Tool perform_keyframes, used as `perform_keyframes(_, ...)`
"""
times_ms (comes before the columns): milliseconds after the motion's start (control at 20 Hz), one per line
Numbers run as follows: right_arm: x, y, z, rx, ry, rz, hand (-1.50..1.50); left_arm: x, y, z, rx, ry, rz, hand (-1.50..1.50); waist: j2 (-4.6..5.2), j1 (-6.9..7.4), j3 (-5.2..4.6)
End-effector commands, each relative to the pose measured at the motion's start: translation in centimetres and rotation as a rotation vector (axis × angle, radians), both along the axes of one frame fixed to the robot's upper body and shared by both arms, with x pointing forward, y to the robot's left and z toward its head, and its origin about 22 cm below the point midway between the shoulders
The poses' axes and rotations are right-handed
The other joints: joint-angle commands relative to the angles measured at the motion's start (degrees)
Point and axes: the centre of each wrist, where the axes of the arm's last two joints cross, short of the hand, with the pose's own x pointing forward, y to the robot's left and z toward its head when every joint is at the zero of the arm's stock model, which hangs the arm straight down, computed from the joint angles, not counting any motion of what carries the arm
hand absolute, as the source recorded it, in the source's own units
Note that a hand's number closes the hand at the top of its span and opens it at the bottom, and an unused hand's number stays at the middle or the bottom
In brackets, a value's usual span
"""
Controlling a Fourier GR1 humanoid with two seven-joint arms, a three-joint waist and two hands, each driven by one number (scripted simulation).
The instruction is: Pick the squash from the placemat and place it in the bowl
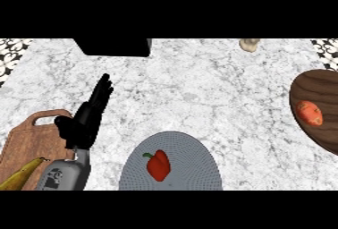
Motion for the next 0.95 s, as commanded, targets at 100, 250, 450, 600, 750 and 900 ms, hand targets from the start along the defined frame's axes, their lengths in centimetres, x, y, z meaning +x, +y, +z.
perform_keyframes(100, -2.4, -2.7, 0.6, 0.227, 0.066, 0.132, -1.50, -0.2, 1.2, -0.2, -0.007, -0.006, 0.002, 0.00, 0.18, -0.25, 0.07)
perform_keyframes(250, -2.8, -3.3, 1.6, 0.264, 0.102, 0.142, -1.50, 0.3, 0.7, 0.6, -0.010, -0.020, 0.024, 0.00, 0.40, -0.03, 0.21)
perform_keyframes(450, -3.4, -3.4, 0.7, 0.298, 0.120, 0.172, -1.50, -0.2, 0.3, -0.2, -0.004, 0.005, 0.012, 0.00, 0.42, -0.31, 0.35)
perform_keyframes(600, -3.7, -3.6, 1.4, 0.298, 0.132, 0.205, -1.50, 0.0, -0.2, 0.0, -0.017, 0.005, 0.016, 0.00, 0.41, -0.80, 0.45)
perform_keyframes(750, -4.5, -3.6, 0.3, 0.289, 0.152, 0.215, -1.50, -1.0, 0.3, -1.1, -0.009, -0.006, 0.033, 0.00, 0.22, -0.86, 0.41)
perform_keyframes(900, -4.9, -3.8, 0.2, 0.291, 0.156, 0.195, -1.50, -0.5, -0.2, 0.3, -0.014, 0.000, 0.019, 0.00, 0.21, -0.50, 0.58)
